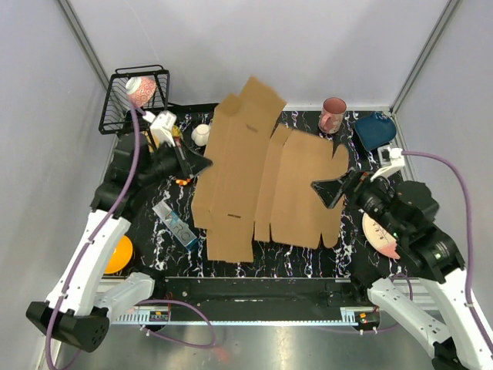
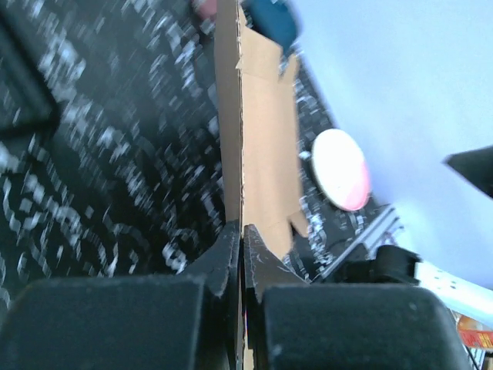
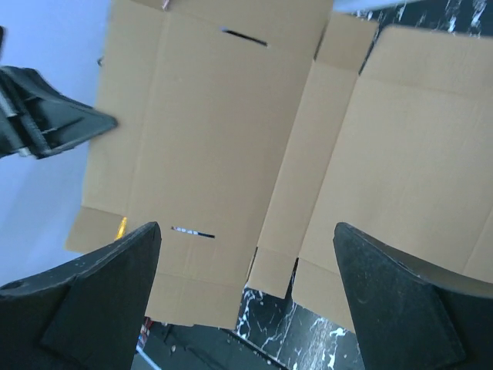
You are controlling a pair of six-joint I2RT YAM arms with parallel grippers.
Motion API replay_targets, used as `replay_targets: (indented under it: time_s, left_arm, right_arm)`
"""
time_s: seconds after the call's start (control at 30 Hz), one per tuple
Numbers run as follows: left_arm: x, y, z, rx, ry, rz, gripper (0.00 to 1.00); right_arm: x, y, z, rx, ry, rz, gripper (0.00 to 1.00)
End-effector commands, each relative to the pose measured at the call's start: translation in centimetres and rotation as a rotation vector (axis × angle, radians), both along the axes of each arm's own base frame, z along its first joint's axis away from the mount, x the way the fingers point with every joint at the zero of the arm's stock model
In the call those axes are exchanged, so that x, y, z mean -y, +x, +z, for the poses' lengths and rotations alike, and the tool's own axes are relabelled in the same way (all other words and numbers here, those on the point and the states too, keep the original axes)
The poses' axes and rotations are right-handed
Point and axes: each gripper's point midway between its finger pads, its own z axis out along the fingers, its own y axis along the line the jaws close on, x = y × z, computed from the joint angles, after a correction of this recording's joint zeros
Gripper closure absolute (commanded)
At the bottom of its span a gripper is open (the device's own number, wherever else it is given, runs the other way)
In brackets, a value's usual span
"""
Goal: Fold the paper box
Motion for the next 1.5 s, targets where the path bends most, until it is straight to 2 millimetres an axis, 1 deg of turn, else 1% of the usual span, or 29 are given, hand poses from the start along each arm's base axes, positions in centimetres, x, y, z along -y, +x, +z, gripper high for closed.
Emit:
replay_targets:
  time_s: [0.0,0.07,0.1,0.13,0.2,0.3,0.33,0.47,0.5,0.57,0.6,0.63,0.73,0.8,0.83,0.9,0.93,0.97,1.03,1.1,1.17,1.2,1.23,1.3,1.33,1.37,1.4,1.43,1.47]
  left_arm:
    - [2.7,-4.2,10.8,0.247,-0.152,-0.28,1.0]
    - [3.2,-5.6,13.3,0.283,-0.202,-0.348,1.0]
    - [3.5,-7.0,15.6,0.32,-0.251,-0.403,1.0]
    - [3.6,-7.7,16.8,0.341,-0.277,-0.428,1.0]
    - [3.8,-9.7,19.8,0.395,-0.339,-0.498,1.0]
    - [3.9,-11.7,22.2,0.421,-0.376,-0.586,1.0]
    - [3.9,-11.8,22.4,0.418,-0.381,-0.598,1.0]
    - [4.1,-12.7,23.0,0.435,-0.404,-0.673,1.0]
    - [4.2,-12.4,22.6,0.425,-0.399,-0.682,1.0]
    - [5.0,-9.7,20.9,0.353,-0.378,-0.666,1.0]
    - [5.3,-8.0,19.2,0.291,-0.346,-0.63,1.0]
    - [6.1,-5.2,16.8,0.2,-0.328,-0.602,1.0]
    - [7.2,0.2,9.5,0.006,-0.243,-0.522,1.0]
    - [7.6,2.4,5.8,-0.054,-0.183,-0.492,1.0]
    - [8.2,4.2,3.0,-0.122,-0.166,-0.48,1.0]
    - [8.6,6.4,0.6,-0.16,-0.137,-0.456,0.83]
    - [9.1,8.2,-2.1,-0.221,-0.124,-0.442,0.76]
    - [9.3,9.4,-2.1,-0.223,-0.117,-0.428,0.67]
    - [9.3,11.9,-4.2,-0.273,-0.092,-0.377,0.64]
    - [9.0,13.7,-3.3,-0.245,-0.088,-0.313,0.52]
    - [8.1,14.5,-1.3,-0.174,-0.082,-0.225,0.4]
    - [6.9,15.6,-0.9,-0.139,-0.054,-0.129,0.14]
    - [6.0,14.8,1.8,-0.061,-0.06,-0.087,0.01]
    - [4.1,15.1,2.1,0.002,-0.054,0.058,0.01]
    - [2.9,13.7,4.8,0.072,-0.079,0.108,0.01]
    - [1.3,13.6,3.1,0.031,-0.071,0.219,0.01]
    - [0.5,11.6,4.8,0.067,-0.099,0.266,0.01]
    - [-0.2,10.6,4.3,0.055,-0.106,0.321,0.01]
    - [-2.7,9.8,-0.2,-0.067,-0.088,0.517,0.01]
  right_arm:
    - [2.4,-1.0,2.5,0.067,-0.05,-0.068,0.0]
    - [3.5,-1.6,4.3,0.112,-0.047,-0.102,0.0]
    - [3.9,-1.9,4.5,0.115,-0.054,-0.111,0.0]
    - [4.4,-2.5,6.0,0.149,-0.041,-0.121,0.0]
    - [5.3,-3.2,7.0,0.175,-0.042,-0.145,0.0]
    - [6.6,-4.8,9.5,0.235,-0.017,-0.164,0.0]
    - [7.1,-5.6,10.7,0.266,0.003,-0.169,0.0]
    - [7.9,-7.5,12.7,0.323,0.028,-0.159,0.0]
    - [8.0,-7.8,12.9,0.327,0.03,-0.157,0.0]
    - [8.3,-8.1,13.0,0.33,0.025,-0.161,0.0]
    - [8.3,-8.1,12.9,0.327,0.019,-0.16,0.0]
    - [8.3,-8.0,12.5,0.317,0.014,-0.161,0.0]
    - [8.2,-7.6,11.2,0.295,-0.007,-0.166,0.01]
    - [8.2,-7.4,10.5,0.281,-0.007,-0.169,0.0]
    - [8.0,-7.0,9.6,0.26,-0.017,-0.169,0.0]
    - [7.6,-6.5,8.4,0.231,-0.034,-0.16,0.0]
    - [7.4,-6.3,8.0,0.222,-0.04,-0.158,0.0]
    - [7.4,-6.1,7.6,0.213,-0.046,-0.16,0.0]
    - [7.0,-5.6,6.7,0.19,-0.061,-0.152,0.0]
    - [6.6,-5.1,6.1,0.173,-0.07,-0.148,0.0]
    - [6.4,-4.8,5.8,0.168,-0.07,-0.148,0.0]
    - [6.2,-4.4,5.1,0.153,-0.078,-0.147,0.0]
    - [6.1,-4.3,4.8,0.147,-0.076,-0.146,0.01]
    - [5.6,-3.7,3.8,0.128,-0.08,-0.141,0.0]
    - [5.4,-3.5,3.5,0.119,-0.075,-0.136,0.0]
    - [5.2,-3.4,3.3,0.118,-0.067,-0.132,0.0]
    - [5.0,-3.1,2.6,0.105,-0.071,-0.129,0.0]
    - [4.7,-3.1,2.4,0.102,-0.066,-0.119,0.0]
    - [4.6,-2.9,2.4,0.106,-0.06,-0.118,0.0]
